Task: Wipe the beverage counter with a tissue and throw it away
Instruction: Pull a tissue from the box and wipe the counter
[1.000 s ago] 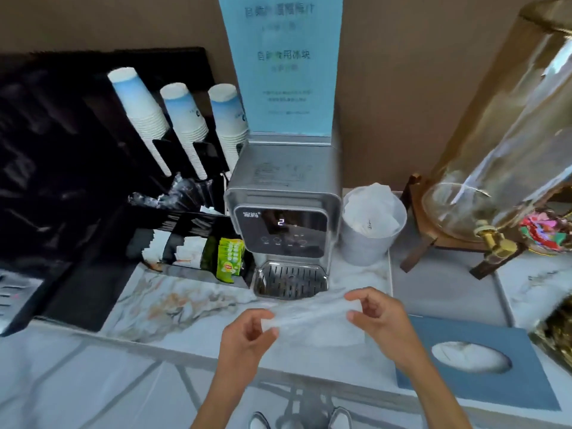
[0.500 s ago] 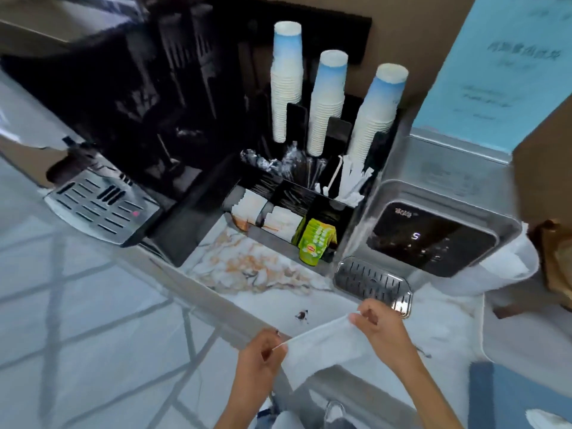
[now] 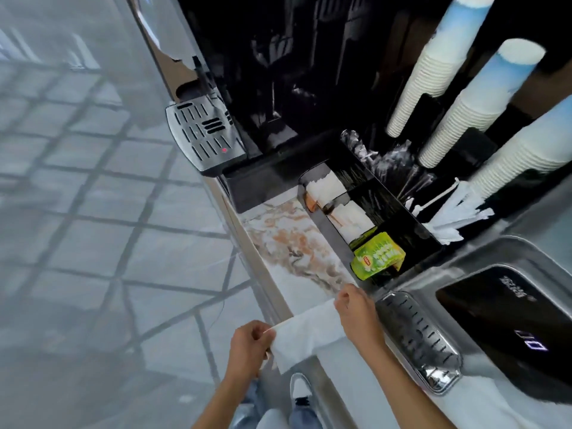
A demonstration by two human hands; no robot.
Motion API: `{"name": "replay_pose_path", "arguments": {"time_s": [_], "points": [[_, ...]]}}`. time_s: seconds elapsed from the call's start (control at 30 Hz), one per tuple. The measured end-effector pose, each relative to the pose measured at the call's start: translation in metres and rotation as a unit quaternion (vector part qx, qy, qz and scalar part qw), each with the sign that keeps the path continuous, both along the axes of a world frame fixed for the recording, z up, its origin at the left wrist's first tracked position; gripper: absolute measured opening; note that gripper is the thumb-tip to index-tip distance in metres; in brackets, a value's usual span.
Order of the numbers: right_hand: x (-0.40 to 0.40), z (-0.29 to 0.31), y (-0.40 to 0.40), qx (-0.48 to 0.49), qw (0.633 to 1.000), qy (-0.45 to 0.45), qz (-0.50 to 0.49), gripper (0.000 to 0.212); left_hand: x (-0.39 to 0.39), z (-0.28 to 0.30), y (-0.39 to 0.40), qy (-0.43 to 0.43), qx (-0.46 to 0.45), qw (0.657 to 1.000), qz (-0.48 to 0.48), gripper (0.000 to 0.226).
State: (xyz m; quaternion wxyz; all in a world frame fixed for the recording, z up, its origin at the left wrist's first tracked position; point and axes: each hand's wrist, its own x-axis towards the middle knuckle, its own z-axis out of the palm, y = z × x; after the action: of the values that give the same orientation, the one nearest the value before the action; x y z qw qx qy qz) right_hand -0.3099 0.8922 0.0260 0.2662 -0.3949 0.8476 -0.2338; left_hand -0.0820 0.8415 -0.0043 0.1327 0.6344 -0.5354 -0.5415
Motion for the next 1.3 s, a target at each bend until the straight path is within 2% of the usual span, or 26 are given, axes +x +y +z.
{"name": "replay_pose_path", "arguments": {"time_s": [0.1, 0.2, 0.37, 0.43, 0.5, 0.6, 0.67, 0.7, 0.73, 0.8, 0.87, 0.93, 1.0, 1.2, 1.3], "points": [[0.001, 0.000, 0.011, -0.039, 0.997, 0.056, 0.047, 0.009, -0.003, -0.006, 0.010, -0.008, -0.004, 1.000, 0.027, 0.016], [0.009, -0.010, 0.036, -0.054, 0.973, 0.121, 0.189, 0.032, -0.005, -0.006, 0.013, -0.022, -0.016, 0.999, 0.032, 0.016], [0.015, -0.039, 0.048, -0.001, 0.943, 0.100, 0.319, 0.064, -0.007, -0.007, 0.009, -0.039, -0.043, 0.998, 0.025, 0.017], [0.016, -0.048, 0.051, 0.009, 0.931, 0.121, 0.346, 0.071, -0.009, -0.007, 0.010, -0.046, -0.045, 0.998, 0.026, 0.015], [0.017, -0.054, 0.054, 0.013, 0.925, 0.137, 0.355, 0.075, -0.010, -0.006, 0.013, -0.069, -0.067, 0.994, 0.049, 0.003], [0.019, -0.057, 0.056, -0.003, 0.922, 0.164, 0.350, 0.076, -0.014, -0.004, 0.029, -0.127, -0.186, 0.970, 0.091, 0.016], [0.020, -0.056, 0.057, -0.020, 0.922, 0.175, 0.345, 0.073, -0.025, 0.000, 0.045, -0.107, -0.246, 0.960, 0.081, 0.019], [0.021, -0.057, 0.057, -0.027, 0.922, 0.174, 0.344, 0.072, -0.033, -0.002, 0.054, -0.088, -0.249, 0.962, 0.068, 0.021], [0.020, -0.056, 0.057, -0.032, 0.924, 0.171, 0.341, 0.072, -0.042, -0.003, 0.062, -0.058, -0.221, 0.971, 0.064, 0.023], [0.020, -0.053, 0.057, -0.035, 0.926, 0.166, 0.337, 0.071, -0.058, -0.002, 0.068, 0.014, -0.097, 0.991, 0.091, 0.033], [0.021, -0.053, 0.056, -0.032, 0.927, 0.168, 0.335, 0.071, -0.072, -0.003, 0.066, 0.142, 0.049, 0.979, 0.138, 0.037], [0.022, -0.053, 0.056, -0.031, 0.925, 0.177, 0.335, 0.071, -0.082, -0.004, 0.062, 0.292, 0.117, 0.934, 0.172, 0.035], [0.022, -0.057, 0.056, -0.032, 0.923, 0.188, 0.333, 0.071, -0.085, -0.005, 0.058, 0.381, 0.169, 0.884, 0.213, 0.039], [0.027, -0.066, 0.059, -0.037, 0.925, 0.179, 0.334, 0.073, -0.075, -0.021, 0.057, 0.453, 0.277, 0.776, 0.341, 0.055], [0.033, -0.068, 0.059, -0.037, 0.922, 0.178, 0.342, 0.074, -0.071, -0.023, 0.056, 0.480, 0.294, 0.748, 0.352, 0.055]]}}
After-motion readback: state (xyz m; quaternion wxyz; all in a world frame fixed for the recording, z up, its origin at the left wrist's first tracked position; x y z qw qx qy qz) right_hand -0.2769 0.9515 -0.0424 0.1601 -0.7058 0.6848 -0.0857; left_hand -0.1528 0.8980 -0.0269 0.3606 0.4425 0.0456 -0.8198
